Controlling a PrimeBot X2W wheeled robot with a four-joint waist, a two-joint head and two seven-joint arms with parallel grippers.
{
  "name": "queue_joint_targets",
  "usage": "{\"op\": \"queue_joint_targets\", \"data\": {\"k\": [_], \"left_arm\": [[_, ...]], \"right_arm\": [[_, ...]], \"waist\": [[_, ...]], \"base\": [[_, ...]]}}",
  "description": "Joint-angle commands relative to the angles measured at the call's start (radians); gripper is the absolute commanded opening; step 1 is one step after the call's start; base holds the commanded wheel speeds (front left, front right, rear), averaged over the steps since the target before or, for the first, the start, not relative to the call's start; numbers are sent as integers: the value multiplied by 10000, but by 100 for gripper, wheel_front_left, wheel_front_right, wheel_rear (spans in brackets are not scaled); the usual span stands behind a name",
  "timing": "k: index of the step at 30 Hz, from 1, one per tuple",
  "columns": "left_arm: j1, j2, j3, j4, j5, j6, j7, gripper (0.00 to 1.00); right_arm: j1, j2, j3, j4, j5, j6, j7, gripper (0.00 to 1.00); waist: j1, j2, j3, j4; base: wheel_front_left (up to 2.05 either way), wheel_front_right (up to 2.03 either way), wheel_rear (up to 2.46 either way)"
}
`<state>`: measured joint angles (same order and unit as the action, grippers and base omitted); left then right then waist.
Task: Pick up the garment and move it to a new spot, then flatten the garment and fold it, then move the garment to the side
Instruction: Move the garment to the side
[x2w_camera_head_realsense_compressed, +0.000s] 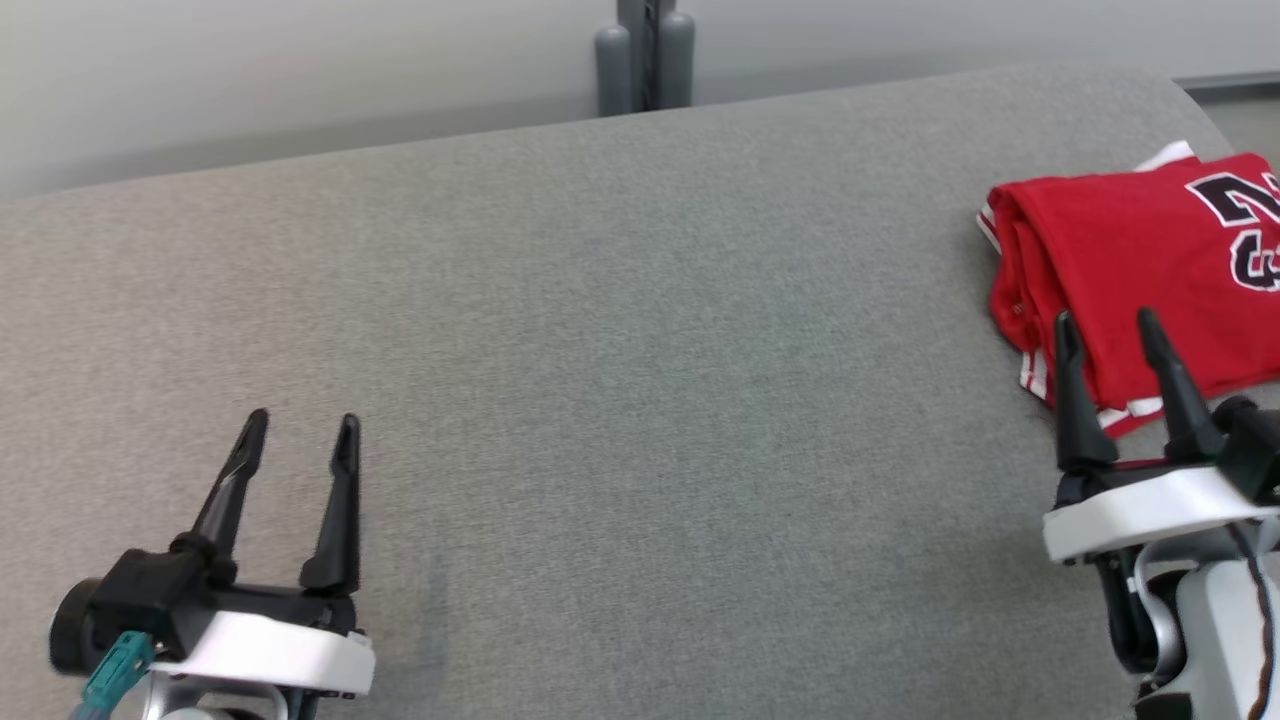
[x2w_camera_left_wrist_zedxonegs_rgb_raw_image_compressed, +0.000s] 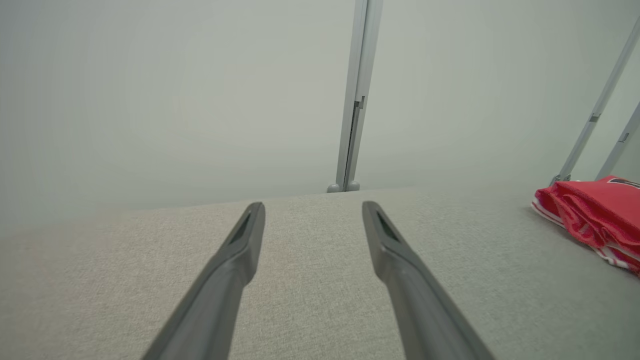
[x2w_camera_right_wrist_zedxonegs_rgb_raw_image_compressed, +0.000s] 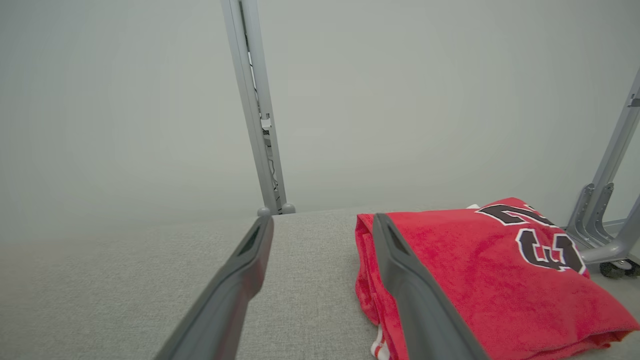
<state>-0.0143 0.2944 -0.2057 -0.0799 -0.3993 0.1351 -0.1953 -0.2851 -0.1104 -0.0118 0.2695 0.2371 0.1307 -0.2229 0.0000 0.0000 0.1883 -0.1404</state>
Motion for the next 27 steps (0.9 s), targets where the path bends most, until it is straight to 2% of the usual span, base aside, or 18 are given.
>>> {"op": "queue_joint_targets", "data": {"k": [1,9,18,27], "left_arm": [[141,25,107,71,-70,109,-40,100],[855,-67,913,159,-512,629,-292,100],[1675,-19,1118,335,-757,574,-393,100],[2099,76,903,443,-675,400,-428,100]], "right_arm": [[139,33,20,-136,-92,1,78,100],[1178,488,379,-1093,-316,1,588,100],[2101,566,436,-1712,-499,1,1035,100],[2899,575,270,-2235,-655,1,1416,100]], "waist": [[0,0,-269,278],[0,0,-866,847],[0,0,-1513,938],[0,0,-1895,863]], "base": [[0,0,0],[0,0,0],[0,0,0],[0,0,0]]}}
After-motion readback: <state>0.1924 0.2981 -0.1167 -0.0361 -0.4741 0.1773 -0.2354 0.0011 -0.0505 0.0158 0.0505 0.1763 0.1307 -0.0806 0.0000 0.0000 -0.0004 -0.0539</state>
